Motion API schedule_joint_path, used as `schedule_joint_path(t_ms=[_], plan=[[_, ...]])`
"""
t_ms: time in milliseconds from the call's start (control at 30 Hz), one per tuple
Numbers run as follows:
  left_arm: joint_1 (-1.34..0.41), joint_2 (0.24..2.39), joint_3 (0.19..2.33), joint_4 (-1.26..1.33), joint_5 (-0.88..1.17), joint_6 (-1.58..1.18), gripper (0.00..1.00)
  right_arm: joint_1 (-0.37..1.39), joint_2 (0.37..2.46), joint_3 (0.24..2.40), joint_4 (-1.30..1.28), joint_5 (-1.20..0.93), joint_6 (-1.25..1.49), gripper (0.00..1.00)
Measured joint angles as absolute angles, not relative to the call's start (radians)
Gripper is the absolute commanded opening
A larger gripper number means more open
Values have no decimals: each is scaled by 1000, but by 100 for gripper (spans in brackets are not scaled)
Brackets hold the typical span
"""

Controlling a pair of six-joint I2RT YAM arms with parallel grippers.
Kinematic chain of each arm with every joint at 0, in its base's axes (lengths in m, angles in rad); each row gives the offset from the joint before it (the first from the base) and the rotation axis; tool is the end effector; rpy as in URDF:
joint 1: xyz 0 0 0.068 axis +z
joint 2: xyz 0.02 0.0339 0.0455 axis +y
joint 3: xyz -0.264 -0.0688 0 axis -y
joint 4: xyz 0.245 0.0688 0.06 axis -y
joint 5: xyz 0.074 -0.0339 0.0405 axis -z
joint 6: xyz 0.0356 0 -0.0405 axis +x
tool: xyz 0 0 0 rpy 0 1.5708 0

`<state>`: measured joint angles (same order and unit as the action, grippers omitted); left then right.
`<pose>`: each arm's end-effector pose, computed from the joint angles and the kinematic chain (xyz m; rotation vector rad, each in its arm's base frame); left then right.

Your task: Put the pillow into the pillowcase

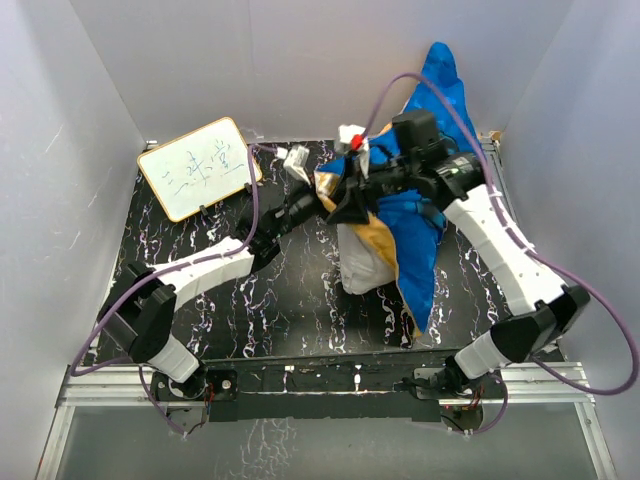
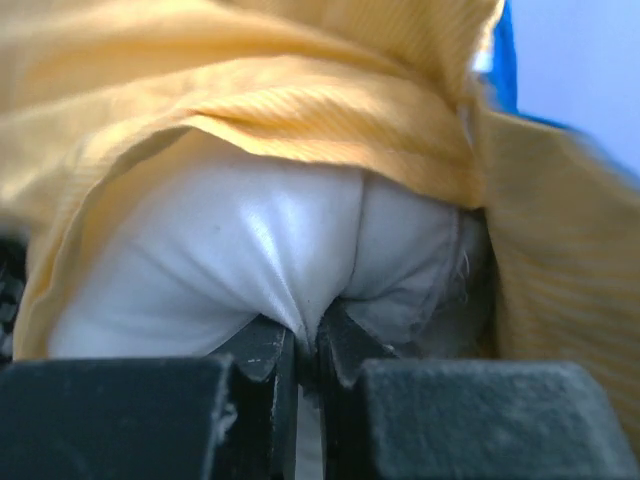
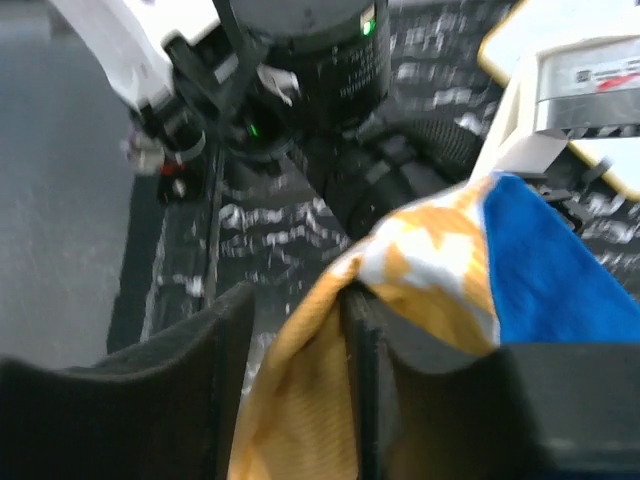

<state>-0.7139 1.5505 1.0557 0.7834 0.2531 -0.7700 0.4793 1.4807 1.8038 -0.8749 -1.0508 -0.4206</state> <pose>0.2683 -0.2442 0.3448 0.2012 1.4195 -1.4123 0.2409 0.1600 0.4630 -1.3825 1.4453 1.1338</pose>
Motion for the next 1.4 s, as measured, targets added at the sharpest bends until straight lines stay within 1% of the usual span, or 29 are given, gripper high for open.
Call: schedule_joint_path(t_ms=[33,67,100,133,233,300,367,467,600,700,800,933,1100,1200,1300,1367,1400], plan=[[-711,1549,1018,785,251,-778,0,490,1493,1769,-903,-1027,-440,74],[-708,1548,972,784,248,-786,0,498,1510,1754,-940,-1012,-459,85],[-706,1548,928,781,243,-796,0,498,1526,1753,-974,-1009,-484,92],[-704,1547,887,776,237,-807,0,491,1533,1753,-996,-1013,-509,95],[-699,1535,796,781,211,-839,0,432,1511,1758,-1029,-1050,-574,96],[-694,1505,762,796,194,-858,0,386,1457,1749,-1027,-1063,-602,96],[-694,1485,751,816,193,-874,0,345,1368,1696,-1010,-1069,-622,96],[-696,1480,744,853,194,-899,0,318,1164,1501,-993,-1039,-661,97],[-696,1481,716,886,194,-928,0,319,937,1228,-997,-927,-704,96],[-696,1486,712,901,195,-944,0,319,790,1024,-929,-786,-655,98],[-696,1509,712,944,205,-966,0,318,664,856,-856,-667,-587,98],[-696,1553,730,1000,231,-1010,0,318,624,796,-781,-612,-493,99],[-696,1595,766,1049,253,-1055,0,322,720,785,-654,-568,-377,99],[-699,1613,793,1066,266,-1076,0,357,767,759,-574,-540,-315,99],[-705,1640,829,1075,278,-1086,0,424,767,743,-527,-478,-262,81],[-714,1659,855,1081,287,-1090,0,459,771,743,-500,-434,-233,44],[-719,1666,865,1087,293,-1090,0,469,774,744,-488,-410,-221,27]])
